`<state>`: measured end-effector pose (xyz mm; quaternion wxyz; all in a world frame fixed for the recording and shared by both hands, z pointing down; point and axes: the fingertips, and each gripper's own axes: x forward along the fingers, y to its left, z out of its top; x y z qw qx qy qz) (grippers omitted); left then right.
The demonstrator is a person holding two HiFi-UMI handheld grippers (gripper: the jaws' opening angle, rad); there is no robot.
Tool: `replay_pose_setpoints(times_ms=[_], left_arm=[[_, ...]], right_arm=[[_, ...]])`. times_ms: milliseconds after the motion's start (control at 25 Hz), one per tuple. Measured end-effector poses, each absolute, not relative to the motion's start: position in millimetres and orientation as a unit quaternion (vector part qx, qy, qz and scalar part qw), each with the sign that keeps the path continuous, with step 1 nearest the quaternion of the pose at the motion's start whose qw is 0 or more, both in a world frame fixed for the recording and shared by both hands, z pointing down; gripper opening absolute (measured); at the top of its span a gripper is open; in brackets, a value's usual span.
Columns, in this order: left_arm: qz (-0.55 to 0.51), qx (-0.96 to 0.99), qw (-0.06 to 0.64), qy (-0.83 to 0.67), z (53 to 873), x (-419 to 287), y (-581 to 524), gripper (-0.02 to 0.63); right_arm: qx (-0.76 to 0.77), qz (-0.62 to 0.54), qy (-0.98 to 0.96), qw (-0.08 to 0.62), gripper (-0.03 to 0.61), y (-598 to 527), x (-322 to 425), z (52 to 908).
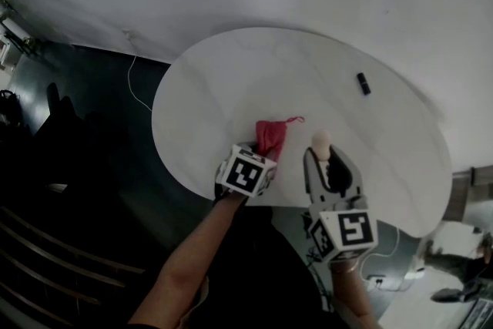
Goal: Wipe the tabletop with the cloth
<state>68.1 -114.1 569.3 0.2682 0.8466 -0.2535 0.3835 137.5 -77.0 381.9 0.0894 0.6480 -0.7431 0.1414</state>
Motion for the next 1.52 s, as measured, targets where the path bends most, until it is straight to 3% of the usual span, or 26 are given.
replay_pose_setpoints(times_ms=[480, 880, 1080, 1520], left_arm=[[0.323, 0.752, 0.329, -0.47, 571.1, -167.7, -146.7, 0.041], [0.3, 0.697, 0.336, -0.558, 561.9, -260.9, -144.4, 0.041], [0.272, 0.744, 0.3, -0.531, 520.5, -216.8, -175.0, 0.041], [0.271, 0.867, 0.283, -0.309, 505.7, 34.7, -188.2, 0.041]], right_arm=[[0.54, 0.127, -0.825, 0.106, 0.127, -116.7, 36.6, 384.3], [0.522, 0.142, -0.834, 0.106, 0.127, -115.9, 4.7, 397.3], [0.556, 0.143, -0.813, 0.1, 0.127, -114.5, 34.0, 393.4], [0.664, 0.151, -0.727, 0.087, 0.127, -91.5, 135.9, 387.0]])
